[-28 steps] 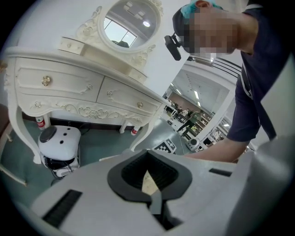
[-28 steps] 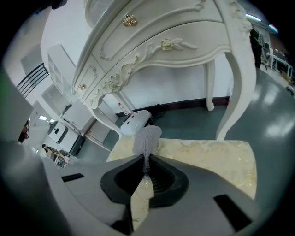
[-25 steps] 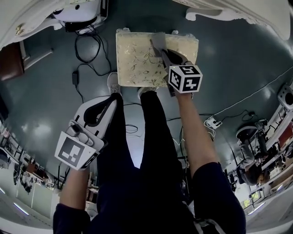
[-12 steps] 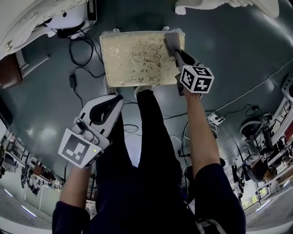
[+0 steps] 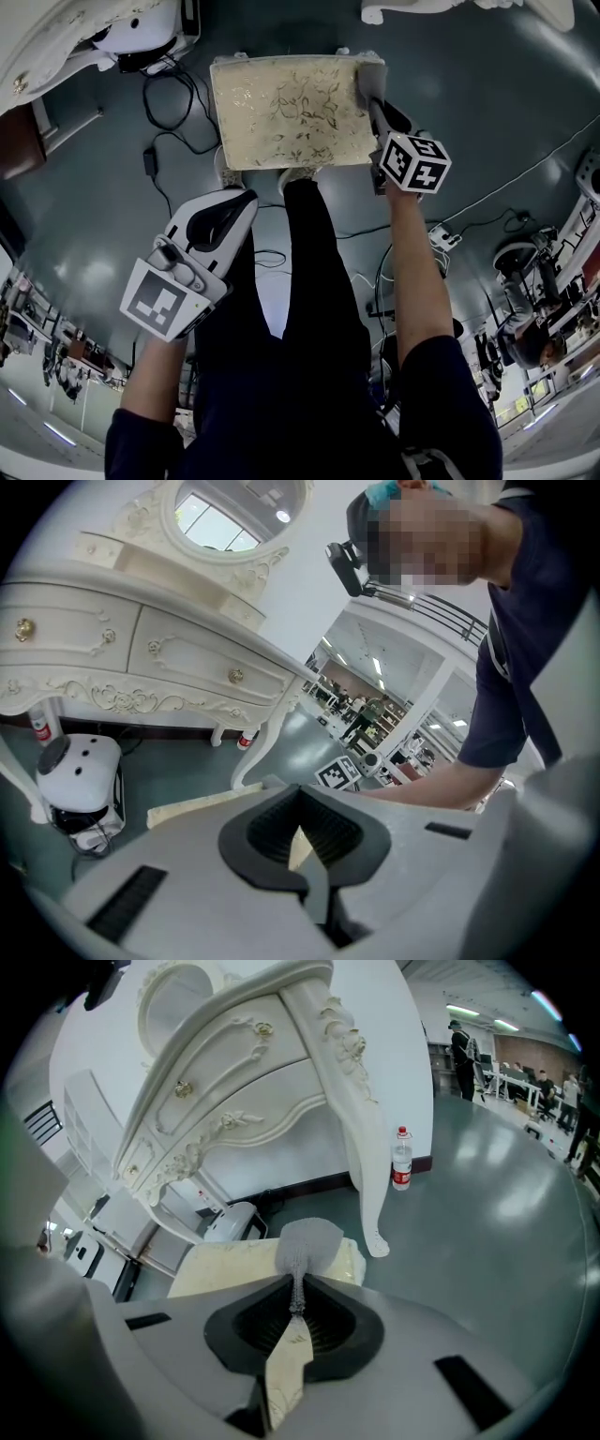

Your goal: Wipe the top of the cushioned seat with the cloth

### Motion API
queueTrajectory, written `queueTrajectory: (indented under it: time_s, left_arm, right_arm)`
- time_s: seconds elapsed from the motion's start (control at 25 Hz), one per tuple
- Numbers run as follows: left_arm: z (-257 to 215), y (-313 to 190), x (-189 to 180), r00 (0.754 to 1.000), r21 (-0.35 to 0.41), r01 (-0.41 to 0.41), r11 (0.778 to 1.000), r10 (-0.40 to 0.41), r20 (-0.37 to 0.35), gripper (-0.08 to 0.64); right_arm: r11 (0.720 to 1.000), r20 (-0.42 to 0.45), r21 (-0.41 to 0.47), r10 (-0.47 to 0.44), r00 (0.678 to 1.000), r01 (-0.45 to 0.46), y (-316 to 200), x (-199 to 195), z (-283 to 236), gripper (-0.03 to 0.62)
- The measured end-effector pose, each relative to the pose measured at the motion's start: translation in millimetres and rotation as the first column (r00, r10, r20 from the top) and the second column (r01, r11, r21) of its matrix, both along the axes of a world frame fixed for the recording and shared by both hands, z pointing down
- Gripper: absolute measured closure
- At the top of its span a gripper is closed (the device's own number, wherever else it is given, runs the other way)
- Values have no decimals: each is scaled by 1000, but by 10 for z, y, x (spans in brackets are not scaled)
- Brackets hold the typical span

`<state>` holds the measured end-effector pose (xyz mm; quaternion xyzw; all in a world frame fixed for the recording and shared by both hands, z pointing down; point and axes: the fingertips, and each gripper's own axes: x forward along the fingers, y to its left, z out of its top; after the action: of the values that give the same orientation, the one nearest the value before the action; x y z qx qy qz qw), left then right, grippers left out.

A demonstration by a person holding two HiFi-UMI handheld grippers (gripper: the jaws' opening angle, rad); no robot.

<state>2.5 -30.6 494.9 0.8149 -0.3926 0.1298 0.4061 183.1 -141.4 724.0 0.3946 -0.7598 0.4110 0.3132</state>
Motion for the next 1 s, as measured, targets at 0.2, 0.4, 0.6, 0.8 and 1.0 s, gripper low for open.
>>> queueTrajectory:
  time_s: [0.2, 0.4, 0.6, 0.8, 1.0]
  left_arm:
    - [-65, 210, -354, 1000, 13, 7, 1000, -7, -3, 552]
    - [-87, 443, -806, 999, 14, 46, 999, -46, 1, 552]
    - [-126, 731, -1213, 998, 16, 69, 997, -69, 5, 552]
    - [-135, 960, -1512, 994, 15, 105, 994, -105, 4, 552]
    - [-69, 1080, -1647, 990, 4, 139, 990, -139, -6, 552]
  right_arm:
    - [999, 54, 27, -44, 998, 43, 232, -616, -234, 548]
    - [996, 104, 22, -92, 990, 90, 564, -1343, -297, 548]
    - [987, 137, -4, -157, 978, 159, 959, -1994, -308, 548]
    - [971, 157, -31, -228, 961, 236, 1281, -2480, -284, 548]
    - [962, 146, -52, -257, 955, 267, 1387, -2632, -177, 548]
